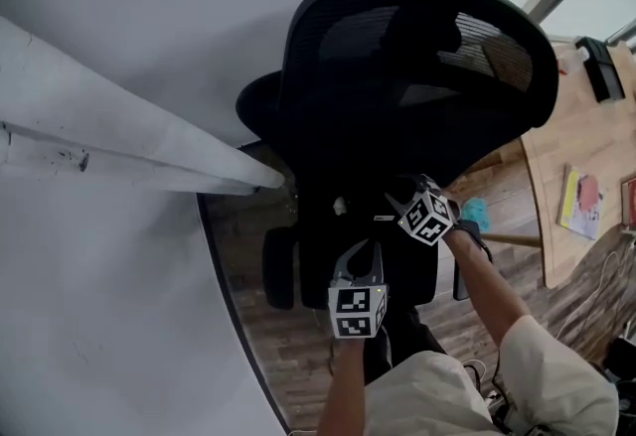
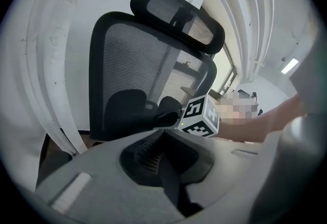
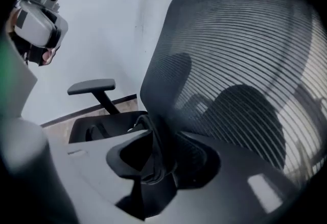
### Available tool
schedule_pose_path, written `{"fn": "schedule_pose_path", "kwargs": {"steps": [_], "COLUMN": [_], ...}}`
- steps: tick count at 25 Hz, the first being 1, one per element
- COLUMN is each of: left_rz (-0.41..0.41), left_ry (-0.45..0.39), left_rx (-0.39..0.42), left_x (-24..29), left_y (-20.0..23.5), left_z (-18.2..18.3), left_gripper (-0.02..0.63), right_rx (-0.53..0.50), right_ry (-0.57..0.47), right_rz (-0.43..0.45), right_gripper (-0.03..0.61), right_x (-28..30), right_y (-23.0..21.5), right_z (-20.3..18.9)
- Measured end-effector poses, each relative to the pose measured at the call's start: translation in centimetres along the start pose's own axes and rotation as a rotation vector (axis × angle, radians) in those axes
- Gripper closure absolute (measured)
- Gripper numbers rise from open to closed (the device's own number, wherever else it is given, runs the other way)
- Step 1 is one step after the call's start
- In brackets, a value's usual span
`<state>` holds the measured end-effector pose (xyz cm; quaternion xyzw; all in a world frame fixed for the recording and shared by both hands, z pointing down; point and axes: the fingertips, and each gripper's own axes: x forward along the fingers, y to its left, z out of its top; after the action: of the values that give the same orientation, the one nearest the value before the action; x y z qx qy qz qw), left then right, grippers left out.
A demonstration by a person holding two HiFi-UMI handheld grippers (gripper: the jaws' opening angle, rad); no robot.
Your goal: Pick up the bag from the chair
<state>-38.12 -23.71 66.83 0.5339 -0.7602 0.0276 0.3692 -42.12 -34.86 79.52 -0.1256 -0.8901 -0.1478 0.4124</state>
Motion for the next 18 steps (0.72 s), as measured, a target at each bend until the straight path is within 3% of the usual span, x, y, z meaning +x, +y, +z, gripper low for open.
{"fn": "schedule_pose_path", "kwargs": {"steps": [4, 7, 11, 16, 18], "left_rz": [0.018, 0.042, 0.069, 0.074, 0.069], "left_ry": [-0.009, -0.005, -0.003, -0.007, -0.004], "left_rx": [-0.056, -0.042, -0.051, -0.063, -0.07], "left_x": [-0.2, -0.8, -1.6, -1.8, -1.9], "left_y": [1.2, 2.9, 4.1, 4.1, 3.8], "left_z": [0.0, 0.1, -0.1, -0.8, -1.3], "left_gripper": [0.609, 0.609, 0.609, 0.609, 0.608], "right_rx": [-0.224, -0.285, -0.287, -0.215, -0.176], "right_ry": [0.089, 0.121, 0.143, 0.181, 0.175], "right_rz": [0.016, 0.024, 0.017, 0.079, 0.072], "right_gripper": [0.364, 0.353, 0.353, 0.355, 0.406], "right_x": [1.4, 2.9, 4.4, 5.4, 5.5], "right_y": [1.1, 1.7, 2.4, 2.9, 2.7], "right_z": [-1.6, -2.1, -2.8, -3.4, -3.3]}}
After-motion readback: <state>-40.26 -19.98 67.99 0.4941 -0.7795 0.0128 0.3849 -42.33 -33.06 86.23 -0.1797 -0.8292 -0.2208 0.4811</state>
